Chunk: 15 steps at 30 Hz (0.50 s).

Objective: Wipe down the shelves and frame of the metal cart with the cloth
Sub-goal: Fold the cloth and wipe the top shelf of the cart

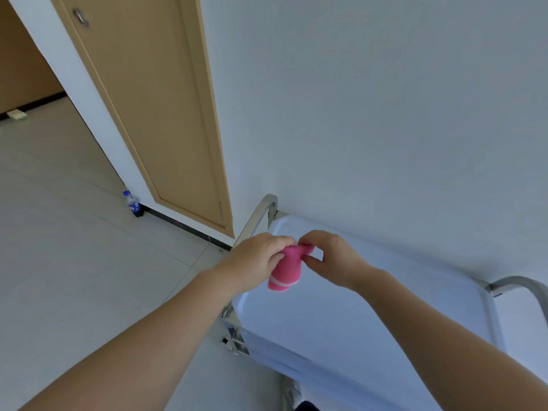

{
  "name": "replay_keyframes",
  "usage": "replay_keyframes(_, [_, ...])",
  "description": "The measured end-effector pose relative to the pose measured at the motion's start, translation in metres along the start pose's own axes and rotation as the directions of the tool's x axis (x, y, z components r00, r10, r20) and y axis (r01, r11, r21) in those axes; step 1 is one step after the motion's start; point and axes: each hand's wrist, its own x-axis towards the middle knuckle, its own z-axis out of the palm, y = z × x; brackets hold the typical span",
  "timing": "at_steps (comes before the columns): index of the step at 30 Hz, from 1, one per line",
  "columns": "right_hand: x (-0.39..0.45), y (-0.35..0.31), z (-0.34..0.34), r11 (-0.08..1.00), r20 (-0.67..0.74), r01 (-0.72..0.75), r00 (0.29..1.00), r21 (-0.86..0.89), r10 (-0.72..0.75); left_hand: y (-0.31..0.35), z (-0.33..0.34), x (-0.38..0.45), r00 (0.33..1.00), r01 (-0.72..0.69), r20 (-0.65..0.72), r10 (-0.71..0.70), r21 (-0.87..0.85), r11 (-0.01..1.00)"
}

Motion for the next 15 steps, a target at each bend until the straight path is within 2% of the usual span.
replay_keyframes(4, [0.039,0.021,0.0,0.996,-0.035,-0.084,0.996,-0.01,0.083,-0.036,-0.018,0.032,0.998,0.059,-0.025,-0.057,0.091,0.994])
replay_keyframes(7, [0.074,0.035,0.003,0.996,-0.057,-0.087,0.995,-0.024,0.085,-0.061,-0.03,0.065,0.995,0.093,-0.054,-0.084,0.188,0.978])
replay_keyframes(11, [0.142,0.065,0.006,0.992,-0.072,-0.099,0.993,-0.083,0.093,-0.105,-0.045,0.13,0.991,0.114,-0.088,-0.096,0.236,0.965])
replay_keyframes(15, [0.197,0.089,0.01,0.98,-0.165,-0.102,0.984,-0.173,0.073,-0.148,-0.053,0.191,0.986,0.126,-0.143,-0.088,0.291,0.948])
